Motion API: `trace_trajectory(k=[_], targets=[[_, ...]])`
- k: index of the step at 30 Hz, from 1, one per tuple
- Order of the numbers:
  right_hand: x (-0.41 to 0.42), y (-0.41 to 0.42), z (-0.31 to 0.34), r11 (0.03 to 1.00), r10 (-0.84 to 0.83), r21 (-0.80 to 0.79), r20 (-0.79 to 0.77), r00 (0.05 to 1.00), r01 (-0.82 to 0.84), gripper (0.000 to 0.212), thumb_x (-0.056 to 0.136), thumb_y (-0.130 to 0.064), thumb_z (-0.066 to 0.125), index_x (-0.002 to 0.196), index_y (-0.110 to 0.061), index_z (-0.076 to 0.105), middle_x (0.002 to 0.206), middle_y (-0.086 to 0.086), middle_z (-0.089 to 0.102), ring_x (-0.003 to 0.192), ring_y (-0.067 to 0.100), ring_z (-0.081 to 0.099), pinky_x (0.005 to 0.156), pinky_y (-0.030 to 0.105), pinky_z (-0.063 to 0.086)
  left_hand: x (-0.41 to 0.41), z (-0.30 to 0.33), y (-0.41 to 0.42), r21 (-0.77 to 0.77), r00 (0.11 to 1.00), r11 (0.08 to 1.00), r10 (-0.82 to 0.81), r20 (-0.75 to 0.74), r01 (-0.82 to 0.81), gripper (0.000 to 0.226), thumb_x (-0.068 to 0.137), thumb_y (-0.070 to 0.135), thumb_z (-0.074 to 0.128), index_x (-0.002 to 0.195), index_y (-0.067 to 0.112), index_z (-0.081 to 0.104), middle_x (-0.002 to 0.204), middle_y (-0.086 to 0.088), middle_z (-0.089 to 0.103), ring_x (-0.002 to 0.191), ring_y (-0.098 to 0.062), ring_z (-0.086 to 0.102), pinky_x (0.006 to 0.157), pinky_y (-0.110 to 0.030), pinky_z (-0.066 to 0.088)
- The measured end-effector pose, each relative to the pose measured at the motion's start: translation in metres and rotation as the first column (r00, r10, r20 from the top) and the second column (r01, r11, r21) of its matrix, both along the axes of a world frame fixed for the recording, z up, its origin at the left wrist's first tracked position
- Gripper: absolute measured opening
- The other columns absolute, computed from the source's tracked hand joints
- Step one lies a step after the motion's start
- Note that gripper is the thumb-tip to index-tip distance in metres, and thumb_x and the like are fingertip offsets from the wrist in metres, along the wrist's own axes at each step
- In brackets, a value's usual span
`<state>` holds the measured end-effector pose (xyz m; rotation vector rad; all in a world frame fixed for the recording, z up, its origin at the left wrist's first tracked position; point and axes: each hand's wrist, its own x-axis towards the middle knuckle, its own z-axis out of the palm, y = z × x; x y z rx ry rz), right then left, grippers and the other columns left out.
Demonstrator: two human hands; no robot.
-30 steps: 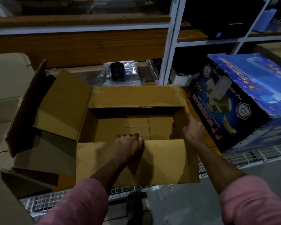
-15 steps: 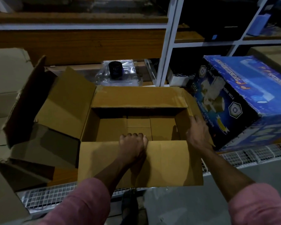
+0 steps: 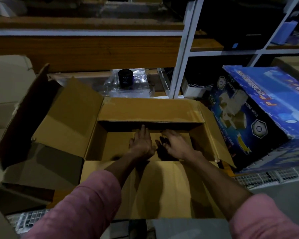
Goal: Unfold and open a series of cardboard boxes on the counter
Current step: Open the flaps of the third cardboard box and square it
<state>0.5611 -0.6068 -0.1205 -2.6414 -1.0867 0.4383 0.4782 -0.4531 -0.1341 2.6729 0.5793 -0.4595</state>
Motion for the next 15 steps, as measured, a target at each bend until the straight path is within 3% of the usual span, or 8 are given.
trace_trajectory(k=[2, 5, 7, 11, 15], targets=[[0.011, 0.016, 0.002, 1.0, 0.011, 0.02, 0.024, 1.0, -0.011, 0.069, 0.096, -0.032, 0.056, 0.155, -0.021, 0.022, 0.162, 0.006, 0.019, 0.145, 0.034, 0.024, 0.116, 0.055, 0.03, 0.01, 0.002, 0.013, 0.016, 0.995, 1.0, -0.001, 0.103, 0.0, 0.091, 0.099, 0.045, 0.048, 0.159, 0.013, -0.013, 0.167, -0.008, -0.017, 0.154, -0.033, -0.014, 0.123, -0.056, 0.006], [0.035, 0.042, 0.01, 0.999, -0.005, 0.054, 0.159, 0.987, -0.004, 0.08, 0.094, -0.03, 0.058, 0.157, -0.023, 0.01, 0.162, 0.005, 0.013, 0.146, 0.033, 0.019, 0.119, 0.051, 0.026, 0.028, 0.007, 0.036, 0.091, 0.964, 0.996, -0.025, 0.266, 0.001, 0.089, 0.098, 0.043, 0.049, 0.16, 0.014, -0.009, 0.168, -0.011, -0.009, 0.154, -0.036, -0.01, 0.123, -0.059, 0.004], [0.054, 0.058, 0.016, 0.997, -0.029, 0.076, 0.198, 0.98, 0.014, 0.083, 0.096, -0.029, 0.057, 0.159, -0.022, 0.003, 0.165, 0.005, 0.006, 0.152, 0.033, 0.008, 0.122, 0.051, 0.019, 0.046, 0.008, 0.055, 0.126, 0.939, 0.992, -0.027, 0.343, -0.018, 0.094, 0.097, 0.043, 0.052, 0.159, 0.016, -0.012, 0.168, -0.009, -0.015, 0.153, -0.035, -0.014, 0.122, -0.06, 0.004], [0.09, 0.085, 0.018, 0.995, -0.054, 0.099, 0.22, 0.974, 0.033, 0.084, 0.098, -0.027, 0.056, 0.16, -0.022, -0.001, 0.167, 0.0, -0.013, 0.154, 0.027, -0.009, 0.119, 0.057, 0.014, 0.087, 0.004, 0.09, 0.201, 0.927, 0.979, -0.062, 0.369, -0.015, 0.101, 0.095, 0.046, 0.055, 0.158, 0.019, -0.02, 0.162, -0.002, -0.034, 0.151, -0.034, -0.024, 0.119, -0.062, -0.001], [0.122, 0.108, 0.015, 0.997, -0.076, 0.037, 0.241, 0.968, 0.069, 0.076, 0.1, -0.034, 0.048, 0.16, -0.021, 0.003, 0.168, 0.0, -0.009, 0.154, 0.029, -0.008, 0.12, 0.057, 0.013, 0.118, -0.008, 0.113, 0.256, 0.935, 0.967, -0.08, 0.345, -0.011, 0.1, 0.095, 0.047, 0.053, 0.157, 0.018, -0.02, 0.163, -0.001, -0.033, 0.152, -0.033, -0.023, 0.118, -0.064, -0.001]])
